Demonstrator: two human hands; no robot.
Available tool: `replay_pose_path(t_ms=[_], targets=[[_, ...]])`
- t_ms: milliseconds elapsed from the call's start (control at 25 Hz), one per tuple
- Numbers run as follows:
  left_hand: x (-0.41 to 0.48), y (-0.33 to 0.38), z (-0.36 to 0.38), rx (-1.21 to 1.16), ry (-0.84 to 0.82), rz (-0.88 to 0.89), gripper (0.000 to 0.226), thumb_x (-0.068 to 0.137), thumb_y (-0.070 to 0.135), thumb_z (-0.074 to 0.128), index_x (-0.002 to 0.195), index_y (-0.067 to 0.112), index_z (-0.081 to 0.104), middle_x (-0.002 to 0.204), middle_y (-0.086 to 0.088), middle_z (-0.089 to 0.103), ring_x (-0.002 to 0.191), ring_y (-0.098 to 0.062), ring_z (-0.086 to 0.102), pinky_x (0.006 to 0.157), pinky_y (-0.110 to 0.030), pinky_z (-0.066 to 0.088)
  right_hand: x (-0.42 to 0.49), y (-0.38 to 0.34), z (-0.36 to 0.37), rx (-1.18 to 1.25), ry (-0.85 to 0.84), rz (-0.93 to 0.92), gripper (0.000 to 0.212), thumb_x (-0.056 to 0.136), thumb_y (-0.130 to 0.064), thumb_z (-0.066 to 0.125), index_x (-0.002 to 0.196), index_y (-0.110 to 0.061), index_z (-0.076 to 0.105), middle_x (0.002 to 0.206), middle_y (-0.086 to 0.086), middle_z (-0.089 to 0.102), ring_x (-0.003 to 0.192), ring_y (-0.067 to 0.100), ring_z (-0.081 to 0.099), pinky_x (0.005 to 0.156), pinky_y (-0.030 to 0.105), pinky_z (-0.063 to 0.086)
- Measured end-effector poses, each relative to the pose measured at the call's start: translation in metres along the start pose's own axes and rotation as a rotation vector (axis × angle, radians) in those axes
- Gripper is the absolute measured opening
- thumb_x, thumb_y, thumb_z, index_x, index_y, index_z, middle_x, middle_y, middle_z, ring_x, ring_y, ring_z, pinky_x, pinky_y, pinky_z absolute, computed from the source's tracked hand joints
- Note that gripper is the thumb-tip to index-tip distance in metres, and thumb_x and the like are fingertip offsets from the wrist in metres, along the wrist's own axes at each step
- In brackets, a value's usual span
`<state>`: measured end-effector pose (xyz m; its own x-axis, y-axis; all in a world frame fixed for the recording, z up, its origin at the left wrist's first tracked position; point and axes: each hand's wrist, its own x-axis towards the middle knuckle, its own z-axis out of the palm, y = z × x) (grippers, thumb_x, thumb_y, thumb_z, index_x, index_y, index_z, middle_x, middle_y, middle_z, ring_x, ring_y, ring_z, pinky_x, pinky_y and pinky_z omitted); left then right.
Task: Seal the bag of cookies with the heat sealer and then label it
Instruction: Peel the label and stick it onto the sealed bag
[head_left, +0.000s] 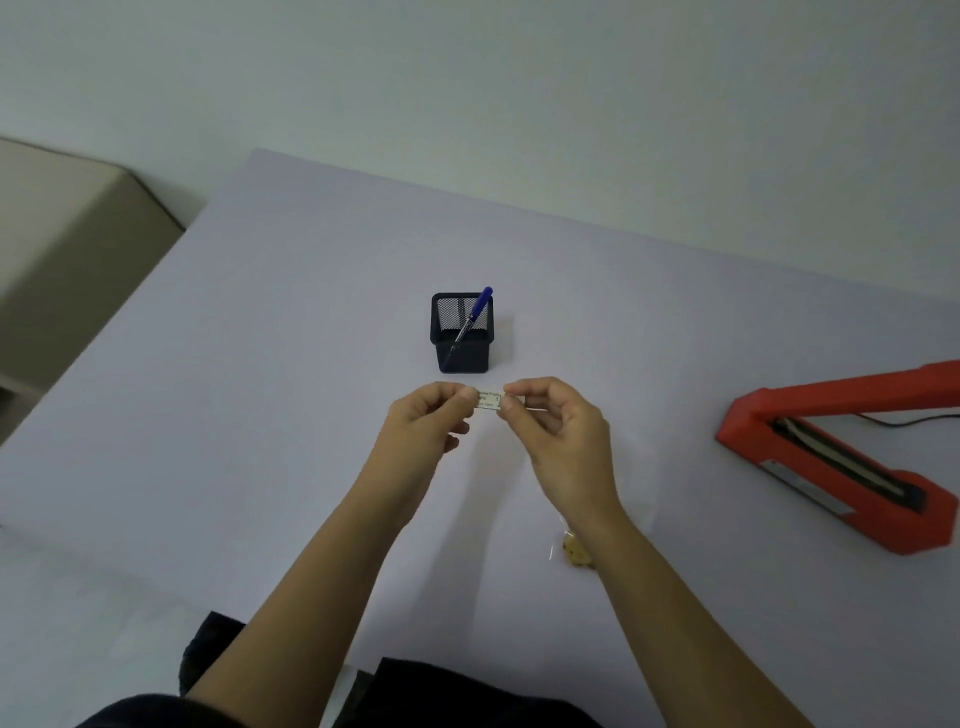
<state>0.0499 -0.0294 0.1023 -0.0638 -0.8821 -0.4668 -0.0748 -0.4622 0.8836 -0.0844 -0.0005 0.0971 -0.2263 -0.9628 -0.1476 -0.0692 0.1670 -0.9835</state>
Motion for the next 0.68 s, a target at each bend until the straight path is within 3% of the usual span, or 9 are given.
replay_pose_path(t_ms=[200, 360, 440, 560, 680], targets=[[0.006, 0.03, -0.018, -0.384, -0.25, -0.338, 0.012, 0.09, 0.015, 0.054, 0.085, 0.009, 0.063, 0.063, 0.001, 0.055, 0.051, -0.007, 0.046, 0.048, -0.016, 0.041, 0.008, -0.018, 0.005, 0.101, -0.04, 0.045, 0.013, 0.084, -0.009, 0.067, 0.09, -0.021, 0.066, 0.085, -0.004, 0.07, 0.078, 0.004, 0.068, 0.072, 0.016, 0.053], [-0.001, 0.043, -0.033, -0.474, -0.241, -0.42, 0.01, 0.086, 0.014, 0.057, 0.083, 0.008, 0.064, 0.061, -0.001, 0.057, 0.05, -0.008, 0.049, 0.047, -0.015, 0.042, 0.003, -0.032, 0.014, 0.172, -0.103, 0.085, 0.02, 0.084, -0.009, 0.066, 0.095, -0.026, 0.065, 0.086, 0.0, 0.071, 0.081, 0.008, 0.071, 0.07, 0.015, 0.052], [-0.009, 0.044, -0.037, -0.373, -0.138, -0.268, 0.011, 0.088, 0.014, 0.058, 0.086, 0.008, 0.068, 0.067, -0.002, 0.062, 0.057, -0.009, 0.055, 0.054, -0.016, 0.047, 0.001, -0.038, 0.016, 0.14, -0.067, 0.086, 0.02, 0.084, -0.01, 0.066, 0.094, -0.027, 0.065, 0.087, -0.001, 0.071, 0.079, 0.006, 0.07, 0.069, 0.014, 0.053], [-0.023, 0.044, -0.04, -0.106, 0.015, 0.107, 0.01, 0.087, 0.014, 0.063, 0.093, 0.017, 0.07, 0.077, 0.002, 0.07, 0.072, -0.009, 0.065, 0.069, -0.017, 0.053, -0.003, -0.045, 0.022, 0.148, 0.03, 0.079, 0.017, 0.084, -0.01, 0.067, 0.093, -0.025, 0.067, 0.086, -0.004, 0.072, 0.078, 0.004, 0.07, 0.069, 0.015, 0.053], [-0.035, 0.043, -0.039, 0.124, 0.131, 0.344, 0.016, 0.083, 0.018, 0.068, 0.093, 0.031, 0.069, 0.082, 0.01, 0.073, 0.077, -0.003, 0.067, 0.072, -0.012, 0.052, -0.01, -0.052, 0.031, 0.178, 0.088, 0.059, 0.013, 0.084, -0.011, 0.067, 0.093, -0.021, 0.069, 0.086, -0.001, 0.074, 0.08, 0.008, 0.071, 0.071, 0.018, 0.054]])
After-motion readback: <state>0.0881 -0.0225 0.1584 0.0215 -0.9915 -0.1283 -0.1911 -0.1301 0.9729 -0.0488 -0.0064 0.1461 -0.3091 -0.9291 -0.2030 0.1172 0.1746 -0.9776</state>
